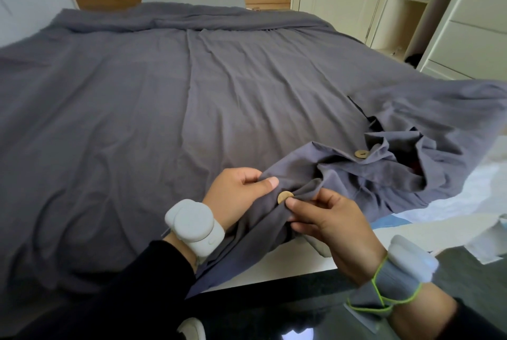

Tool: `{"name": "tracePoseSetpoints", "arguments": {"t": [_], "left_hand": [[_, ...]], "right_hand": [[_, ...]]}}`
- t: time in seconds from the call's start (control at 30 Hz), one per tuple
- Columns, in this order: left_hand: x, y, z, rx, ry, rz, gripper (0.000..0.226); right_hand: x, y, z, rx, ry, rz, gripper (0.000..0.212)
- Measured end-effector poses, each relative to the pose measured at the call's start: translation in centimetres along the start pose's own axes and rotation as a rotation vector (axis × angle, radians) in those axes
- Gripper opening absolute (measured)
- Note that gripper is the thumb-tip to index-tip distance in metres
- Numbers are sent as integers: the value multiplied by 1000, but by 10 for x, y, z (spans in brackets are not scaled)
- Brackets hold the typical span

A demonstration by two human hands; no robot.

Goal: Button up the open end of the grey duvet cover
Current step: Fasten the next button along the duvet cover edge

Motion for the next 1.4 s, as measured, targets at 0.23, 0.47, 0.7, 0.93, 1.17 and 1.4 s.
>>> {"name": "tracePoseSetpoints", "arguments": {"t": [0.23, 0.47, 0.7, 0.93, 1.17, 1.4], "left_hand": [[0, -2, -2, -11, 4, -64, 28], [-18, 10, 0, -83, -255, -347, 28], [-28, 17, -2, -107, -221, -239, 12], [-13, 14, 0, 8, 22, 100, 15], [-12, 18, -5, 19, 61, 151, 17], [-18, 11, -1, -44, -93, 13, 8]], "right_hand": [[2, 0, 3, 22, 13, -15, 4], [0, -1, 3, 33, -8, -41, 5], [4, -2, 5, 17, 16, -16, 5], [8, -4, 9, 45, 73, -33, 8], [11, -4, 10, 86, 74, -37, 13], [11, -1, 11, 19, 51, -6, 22]]}}
Point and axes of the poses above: each hand's wrist, its own z-axis towards the middle knuckle, its own y-axis out of the palm, x = y × z, the point moved 8 cm from there along z, towards the middle knuckle, and after that the axes turned 2 degrees about z, right-handed, at the moved point
